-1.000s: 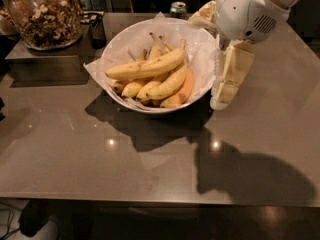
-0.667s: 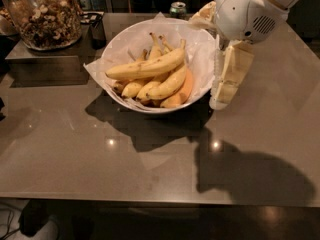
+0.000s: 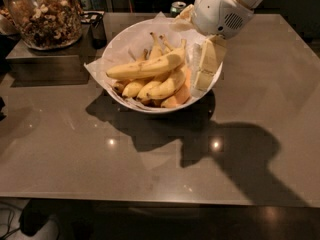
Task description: Pick banana from white bowl
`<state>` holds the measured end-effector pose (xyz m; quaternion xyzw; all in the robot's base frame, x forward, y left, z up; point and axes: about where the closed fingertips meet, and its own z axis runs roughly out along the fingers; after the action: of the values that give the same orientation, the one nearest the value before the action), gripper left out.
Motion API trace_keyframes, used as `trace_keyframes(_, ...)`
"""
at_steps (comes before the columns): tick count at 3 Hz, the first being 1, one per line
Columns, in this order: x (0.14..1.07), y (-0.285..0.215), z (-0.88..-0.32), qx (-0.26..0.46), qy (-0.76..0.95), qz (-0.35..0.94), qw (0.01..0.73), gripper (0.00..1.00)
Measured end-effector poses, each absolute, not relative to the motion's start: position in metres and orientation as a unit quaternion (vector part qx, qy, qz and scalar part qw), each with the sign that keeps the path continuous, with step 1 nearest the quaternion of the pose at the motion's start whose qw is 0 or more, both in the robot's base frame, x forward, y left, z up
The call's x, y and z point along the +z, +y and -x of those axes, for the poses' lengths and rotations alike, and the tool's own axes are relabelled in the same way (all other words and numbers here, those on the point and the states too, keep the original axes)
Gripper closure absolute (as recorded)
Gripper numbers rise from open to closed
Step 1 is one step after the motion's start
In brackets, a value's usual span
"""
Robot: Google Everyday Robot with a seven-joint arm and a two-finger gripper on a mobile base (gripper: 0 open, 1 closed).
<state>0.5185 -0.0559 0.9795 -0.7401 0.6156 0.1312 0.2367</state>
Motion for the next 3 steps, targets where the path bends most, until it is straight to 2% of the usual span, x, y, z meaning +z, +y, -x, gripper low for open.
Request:
trace_keyframes(1, 0.9702, -0.0352, -0.5371, 0.158, 0.602, 0.746, 0.236, 0.00)
trace_keyframes(3, 0.9630, -0.0260, -0.5449, 0.169, 0.596, 0.748, 0.238, 0.00)
